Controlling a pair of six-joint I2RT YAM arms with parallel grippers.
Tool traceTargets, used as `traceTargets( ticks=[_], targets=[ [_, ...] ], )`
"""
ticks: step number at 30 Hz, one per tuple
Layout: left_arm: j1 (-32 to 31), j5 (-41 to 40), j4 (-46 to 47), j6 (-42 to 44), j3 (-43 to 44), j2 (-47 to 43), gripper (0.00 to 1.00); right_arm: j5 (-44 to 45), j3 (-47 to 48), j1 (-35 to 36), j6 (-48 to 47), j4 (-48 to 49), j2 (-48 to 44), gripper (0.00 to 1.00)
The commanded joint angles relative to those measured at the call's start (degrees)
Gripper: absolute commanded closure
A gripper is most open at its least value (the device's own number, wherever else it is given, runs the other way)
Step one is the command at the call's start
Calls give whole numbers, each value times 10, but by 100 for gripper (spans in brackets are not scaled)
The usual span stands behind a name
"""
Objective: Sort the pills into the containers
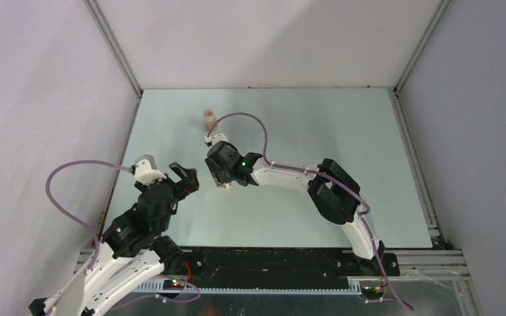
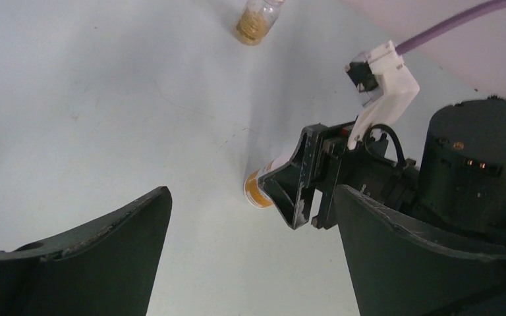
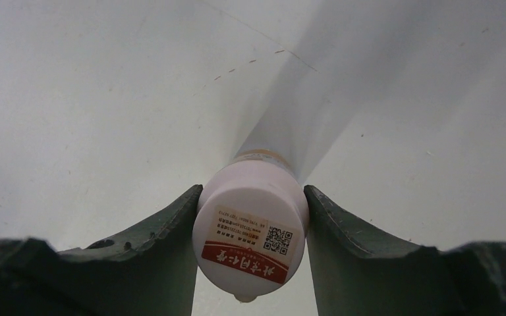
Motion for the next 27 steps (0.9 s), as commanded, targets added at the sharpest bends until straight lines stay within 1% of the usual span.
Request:
traceTargets(
  ticks=[1, 3, 6, 7, 9, 11, 12, 13, 14, 15, 17, 20, 24, 27],
  targets=[
    [-2, 41, 83, 59, -31, 14, 1, 10, 9, -29, 60, -35, -39, 51],
    [-2, 87, 159, 106, -51, 23, 1, -11, -10, -47, 83, -46, -68, 51],
    [-2, 137, 216, 142, -64, 46, 1, -73, -40, -88, 118, -55, -131, 51],
    [-1, 147, 243, 165, -68, 50, 1, -86, -56, -95, 123, -61, -145, 52],
    [-2, 192, 286, 204, -69, 68, 1, -116, -77, -116, 132, -75, -184, 52],
    [-2, 251, 329, 245, -63, 91, 2, -147, -97, -137, 134, -83, -230, 52],
    [-2, 297, 343, 258, -61, 112, 3, -164, -103, -145, 135, -86, -259, 52],
    [-2, 348, 374, 284, -55, 122, 5, -176, -113, -148, 137, -95, -274, 52],
    [-2, 377, 386, 298, -51, 147, 6, -181, -118, -156, 141, -100, -302, 52],
    [-2, 429, 407, 321, -39, 161, 10, -192, -128, -159, 143, -107, -328, 52],
    [-5, 473, 429, 351, -19, 204, 17, -209, -142, -167, 154, -116, -363, 52],
    [-19, 488, 463, 395, 0, 262, 19, -224, -155, -172, 166, -135, -395, 51],
    [-26, 492, 498, 411, 12, 301, 18, -244, -179, -172, 183, -135, -436, 51],
    [-27, 526, 517, 413, 14, 315, 18, -255, -188, -172, 194, -134, -455, 51]
  ],
)
